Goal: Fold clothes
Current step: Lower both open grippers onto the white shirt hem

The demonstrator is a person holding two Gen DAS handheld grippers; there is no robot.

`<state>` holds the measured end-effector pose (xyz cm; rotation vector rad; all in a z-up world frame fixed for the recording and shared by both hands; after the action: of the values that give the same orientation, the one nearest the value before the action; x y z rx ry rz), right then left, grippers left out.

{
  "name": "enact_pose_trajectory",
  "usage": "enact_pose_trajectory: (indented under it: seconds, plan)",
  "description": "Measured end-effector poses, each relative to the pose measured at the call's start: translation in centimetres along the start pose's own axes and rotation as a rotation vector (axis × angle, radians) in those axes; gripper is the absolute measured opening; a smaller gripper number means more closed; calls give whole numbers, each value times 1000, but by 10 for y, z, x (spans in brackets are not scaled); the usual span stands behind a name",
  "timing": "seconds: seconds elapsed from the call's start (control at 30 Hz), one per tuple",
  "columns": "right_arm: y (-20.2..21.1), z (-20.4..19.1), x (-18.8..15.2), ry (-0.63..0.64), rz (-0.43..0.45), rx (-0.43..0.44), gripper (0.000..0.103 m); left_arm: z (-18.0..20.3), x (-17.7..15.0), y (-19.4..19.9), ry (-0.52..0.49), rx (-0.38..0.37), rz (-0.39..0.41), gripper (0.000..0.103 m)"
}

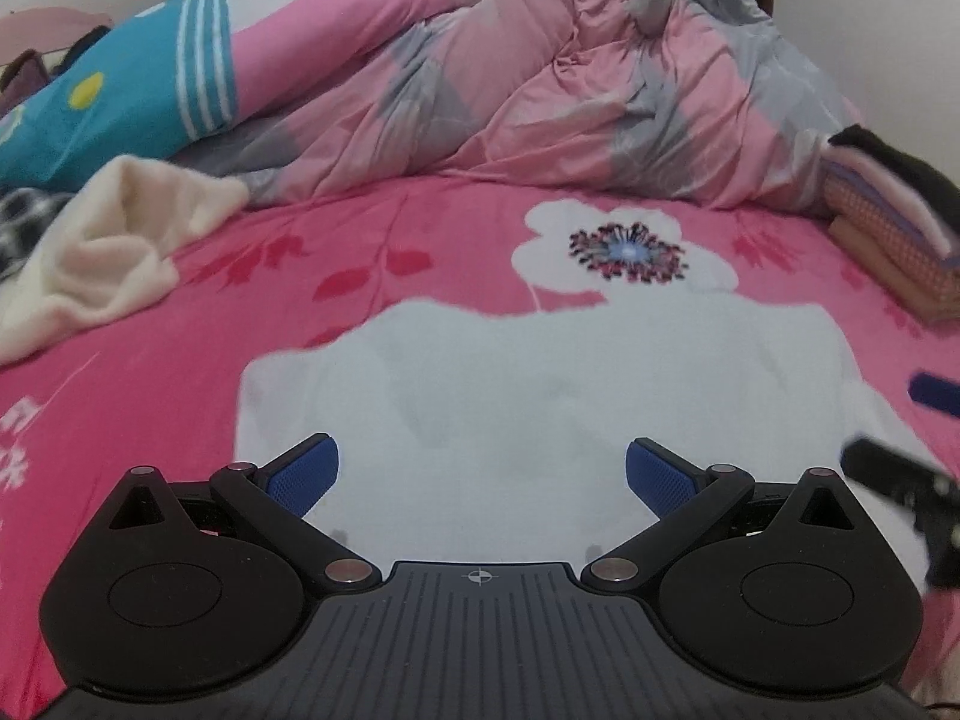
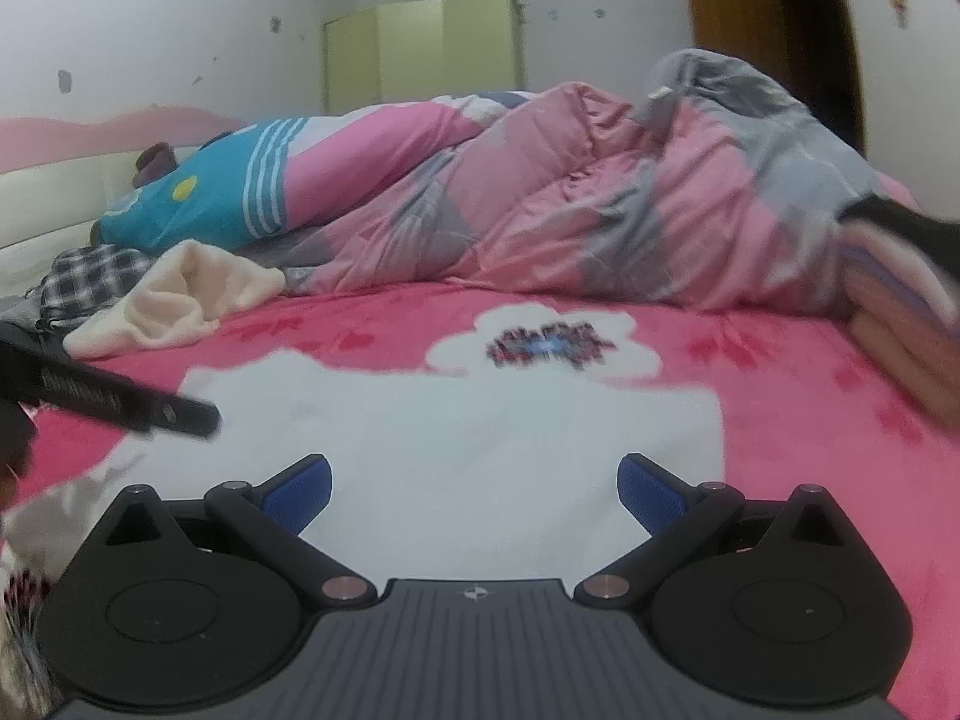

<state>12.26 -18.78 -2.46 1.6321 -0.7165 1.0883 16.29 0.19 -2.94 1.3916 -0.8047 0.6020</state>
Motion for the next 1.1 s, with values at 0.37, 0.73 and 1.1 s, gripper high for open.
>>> enact_pose_trajectory:
  seconds: [0.37,0.73,1.1]
  plan:
    - [-152,29,4,-19,-318,-33,77,-43,-12,-87,107,72,-167,103]
    - [-182,46,13,-103,-351,-32,71,-43,-12,-89,88,61,-168,103]
    - [-188,8,29,-87,-370,-15,67,-44,-12,-91,80,67,-184,103]
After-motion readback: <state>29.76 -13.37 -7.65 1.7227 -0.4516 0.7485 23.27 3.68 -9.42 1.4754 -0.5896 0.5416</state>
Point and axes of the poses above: each gripper's, at about its wrist camera, not at the fingertips, and y roughly against the way its jaws point, z to its right, x to its top, the point moved 6 cm from there along -y, roughly the way its jaws point, and after that the axes turned 2 degrees about -y, right-handed, at the moved point
